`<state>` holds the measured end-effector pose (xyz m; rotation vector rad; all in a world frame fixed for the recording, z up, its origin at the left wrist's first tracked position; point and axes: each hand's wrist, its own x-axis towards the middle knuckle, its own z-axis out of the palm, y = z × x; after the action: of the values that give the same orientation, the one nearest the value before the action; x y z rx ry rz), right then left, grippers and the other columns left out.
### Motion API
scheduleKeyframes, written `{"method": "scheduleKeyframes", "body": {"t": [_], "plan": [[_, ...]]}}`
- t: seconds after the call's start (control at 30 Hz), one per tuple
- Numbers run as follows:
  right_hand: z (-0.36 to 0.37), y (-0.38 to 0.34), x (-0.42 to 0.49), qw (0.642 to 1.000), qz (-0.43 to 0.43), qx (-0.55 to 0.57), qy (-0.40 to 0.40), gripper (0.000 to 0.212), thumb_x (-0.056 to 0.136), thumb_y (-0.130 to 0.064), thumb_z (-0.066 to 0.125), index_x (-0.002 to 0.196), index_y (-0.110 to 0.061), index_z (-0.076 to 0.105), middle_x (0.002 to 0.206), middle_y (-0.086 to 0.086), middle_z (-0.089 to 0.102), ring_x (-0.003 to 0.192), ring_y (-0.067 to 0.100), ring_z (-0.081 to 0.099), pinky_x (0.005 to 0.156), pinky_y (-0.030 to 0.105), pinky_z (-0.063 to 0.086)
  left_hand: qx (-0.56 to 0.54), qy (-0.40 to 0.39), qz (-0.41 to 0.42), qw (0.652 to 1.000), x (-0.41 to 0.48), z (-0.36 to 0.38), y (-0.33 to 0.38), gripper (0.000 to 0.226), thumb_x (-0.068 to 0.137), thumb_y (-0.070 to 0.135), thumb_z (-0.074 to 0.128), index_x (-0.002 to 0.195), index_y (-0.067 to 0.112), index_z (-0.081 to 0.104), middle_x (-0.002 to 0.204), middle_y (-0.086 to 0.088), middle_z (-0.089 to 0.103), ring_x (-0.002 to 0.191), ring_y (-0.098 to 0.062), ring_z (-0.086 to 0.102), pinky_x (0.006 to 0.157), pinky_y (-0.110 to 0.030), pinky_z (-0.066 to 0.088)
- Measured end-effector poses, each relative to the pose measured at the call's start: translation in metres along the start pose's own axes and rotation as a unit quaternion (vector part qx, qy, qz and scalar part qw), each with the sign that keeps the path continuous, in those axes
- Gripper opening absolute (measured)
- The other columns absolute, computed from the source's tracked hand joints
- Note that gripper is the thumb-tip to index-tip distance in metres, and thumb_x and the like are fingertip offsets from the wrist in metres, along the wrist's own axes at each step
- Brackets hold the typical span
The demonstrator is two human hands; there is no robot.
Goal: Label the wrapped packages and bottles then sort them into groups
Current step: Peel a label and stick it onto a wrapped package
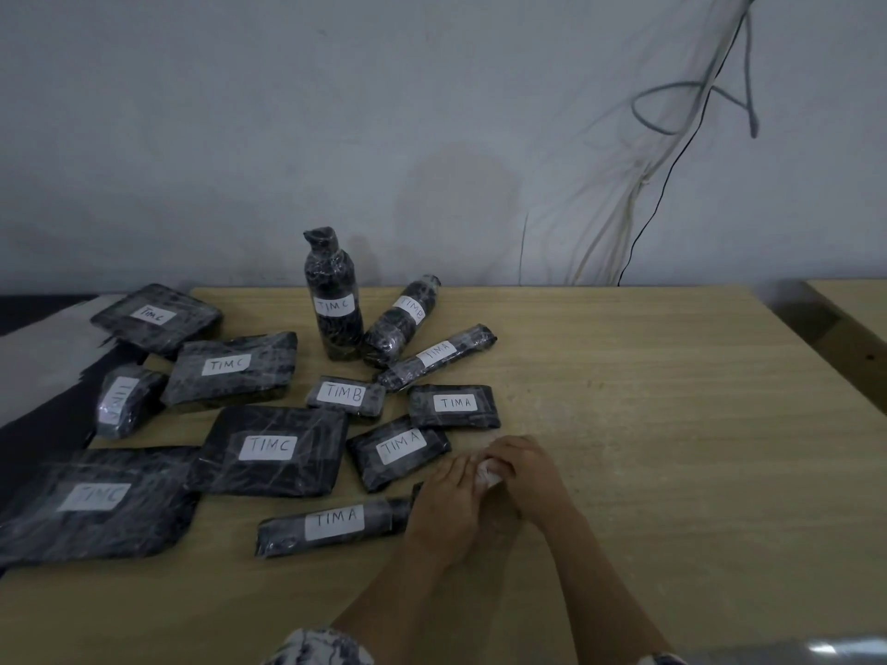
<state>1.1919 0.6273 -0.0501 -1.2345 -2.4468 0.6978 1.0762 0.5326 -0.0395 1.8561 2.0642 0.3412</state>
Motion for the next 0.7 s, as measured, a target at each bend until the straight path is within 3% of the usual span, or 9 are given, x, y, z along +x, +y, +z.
{"method": "scheduleKeyframes", "body": {"t": [0.03,0.1,0.17,0.4,0.53,0.7], "plan": [[-0.001,0.001,0.000,1.000,0.001,-0.005,-0.006,0.022,0.090,-0.011,0.058,0.109,-0.009,0.070,0.113,0.005,0.064,0.108,0.023,0.050,0.090,0.018,0.032,-0.006,-0.001,0.001,1.000,0.001,0.001,-0.001,0.059,0.099,0.037,0.005,0.144,0.010,0.034,0.149,-0.008,0.037,0.138,-0.016,0.033,0.115,-0.026,0.019],[-0.002,0.004,0.000,1.000,0.000,-0.018,-0.017,0.026,0.092,-0.016,0.056,0.115,-0.010,0.067,0.120,0.004,0.060,0.113,0.021,0.047,0.091,0.015,0.027,-0.024,0.008,-0.014,1.000,0.003,0.000,-0.002,0.051,0.103,0.033,0.013,0.149,0.012,0.024,0.155,-0.003,0.024,0.142,-0.013,0.022,0.115,-0.025,0.012],[-0.003,0.006,0.000,0.999,0.001,-0.025,-0.023,0.028,0.093,-0.019,0.055,0.118,-0.011,0.066,0.124,0.004,0.058,0.116,0.020,0.045,0.094,0.016,0.027,-0.040,0.023,-0.020,0.999,0.005,0.000,-0.003,0.048,0.104,0.031,0.019,0.148,0.013,0.026,0.155,-0.002,0.026,0.141,-0.013,0.024,0.114,-0.024,0.015],[-0.002,0.006,-0.001,1.000,0.009,-0.025,-0.009,0.029,0.092,-0.017,0.056,0.119,-0.010,0.065,0.125,0.005,0.057,0.116,0.023,0.047,0.095,0.018,0.029,0.015,-0.031,-0.029,0.999,0.010,0.007,-0.010,0.053,0.100,0.020,0.033,0.150,0.014,0.016,0.157,-0.002,0.019,0.142,-0.016,0.021,0.114,-0.032,0.021],[-0.004,0.001,-0.006,0.998,0.015,-0.048,-0.044,0.051,0.081,-0.036,0.055,0.126,-0.012,0.060,0.132,0.002,0.049,0.122,0.020,0.040,0.103,0.024,0.031,0.015,-0.020,-0.050,0.998,0.010,0.004,-0.008,0.057,0.097,0.016,0.039,0.150,0.014,0.018,0.156,-0.003,0.020,0.142,-0.018,0.023,0.114,-0.030,0.020],[-0.006,0.004,-0.006,0.995,0.001,-0.088,-0.054,0.042,0.091,-0.013,0.053,0.133,-0.014,0.054,0.137,0.002,0.045,0.124,0.019,0.037,0.105,0.023,0.029,-0.004,-0.021,-0.054,0.998,0.013,0.002,-0.007,0.060,0.092,0.016,0.049,0.147,0.015,0.025,0.151,-0.003,0.030,0.135,-0.020,0.033,0.111,-0.030,0.028]]}}
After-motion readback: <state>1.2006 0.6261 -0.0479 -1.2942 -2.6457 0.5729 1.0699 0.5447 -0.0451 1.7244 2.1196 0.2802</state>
